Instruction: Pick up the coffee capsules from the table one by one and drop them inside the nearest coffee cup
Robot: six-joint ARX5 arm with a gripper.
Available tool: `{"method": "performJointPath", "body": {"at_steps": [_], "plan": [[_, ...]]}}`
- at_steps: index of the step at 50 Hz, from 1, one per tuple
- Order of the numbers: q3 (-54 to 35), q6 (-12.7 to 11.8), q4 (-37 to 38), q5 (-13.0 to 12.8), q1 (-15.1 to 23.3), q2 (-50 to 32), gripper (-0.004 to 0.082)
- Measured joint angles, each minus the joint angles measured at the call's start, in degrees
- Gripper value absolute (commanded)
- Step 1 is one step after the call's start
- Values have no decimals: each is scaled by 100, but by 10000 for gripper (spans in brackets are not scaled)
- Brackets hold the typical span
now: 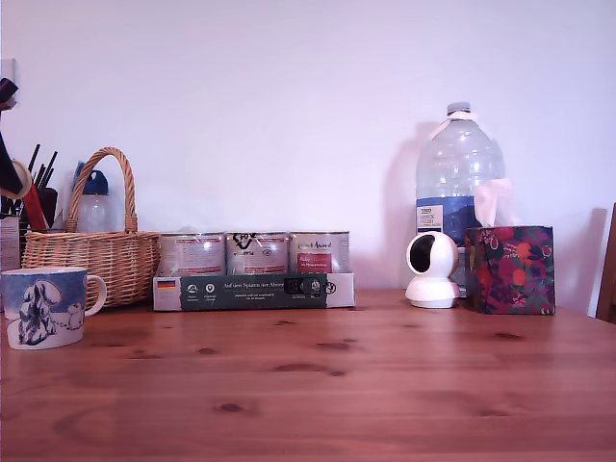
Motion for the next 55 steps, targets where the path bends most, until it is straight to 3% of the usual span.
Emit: {"method": "performJointPath", "body": {"at_steps": [14, 28, 43, 55], "plan": [[0, -24, 9, -4, -2, 0, 112], [0, -284, 11, -83, -11, 61, 113], [22, -313, -105, -101, -17, 852, 133], [984, -319, -844, -271, -52, 1451, 133]]}}
